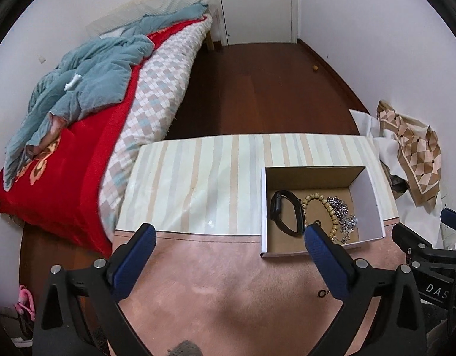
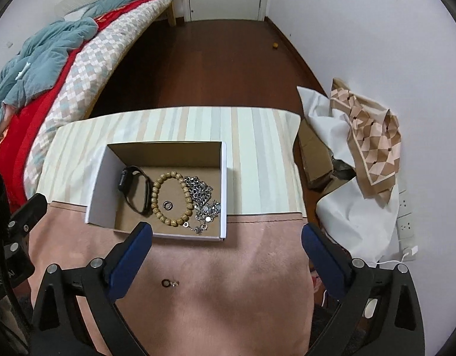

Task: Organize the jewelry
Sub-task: 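Move both open grippers back toward the remaining small jewelry on the table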

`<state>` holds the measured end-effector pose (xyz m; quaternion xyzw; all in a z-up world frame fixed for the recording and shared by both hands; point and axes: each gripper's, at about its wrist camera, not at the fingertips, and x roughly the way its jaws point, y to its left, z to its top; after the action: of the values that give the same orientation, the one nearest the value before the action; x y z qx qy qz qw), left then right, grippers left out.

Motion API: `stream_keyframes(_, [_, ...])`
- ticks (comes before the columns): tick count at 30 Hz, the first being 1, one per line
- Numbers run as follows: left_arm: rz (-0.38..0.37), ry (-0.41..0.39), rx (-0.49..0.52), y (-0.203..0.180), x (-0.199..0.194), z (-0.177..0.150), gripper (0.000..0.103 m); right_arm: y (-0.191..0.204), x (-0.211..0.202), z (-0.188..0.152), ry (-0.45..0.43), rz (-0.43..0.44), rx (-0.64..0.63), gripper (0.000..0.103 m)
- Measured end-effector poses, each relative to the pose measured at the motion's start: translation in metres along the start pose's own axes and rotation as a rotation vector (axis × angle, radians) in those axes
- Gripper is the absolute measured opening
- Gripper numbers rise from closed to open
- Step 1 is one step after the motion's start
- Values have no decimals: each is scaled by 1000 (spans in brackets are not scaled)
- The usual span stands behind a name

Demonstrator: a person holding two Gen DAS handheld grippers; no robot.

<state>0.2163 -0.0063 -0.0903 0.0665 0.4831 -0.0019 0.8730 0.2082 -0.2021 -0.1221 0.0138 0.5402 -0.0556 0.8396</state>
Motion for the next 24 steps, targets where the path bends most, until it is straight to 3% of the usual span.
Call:
stream_keyframes(16, [-9,-125,-37,15,-90,-28,102,1,-108,-34,-168,-1,15,101])
stream_keyframes(20, [4,-132,-55,20,-96,-37,102,2,-120,-44,-179,21,27,101])
stream_keyframes(24, [39,-95,-70,22,-78,-54,102,2,-102,-60,-138,49,44,101])
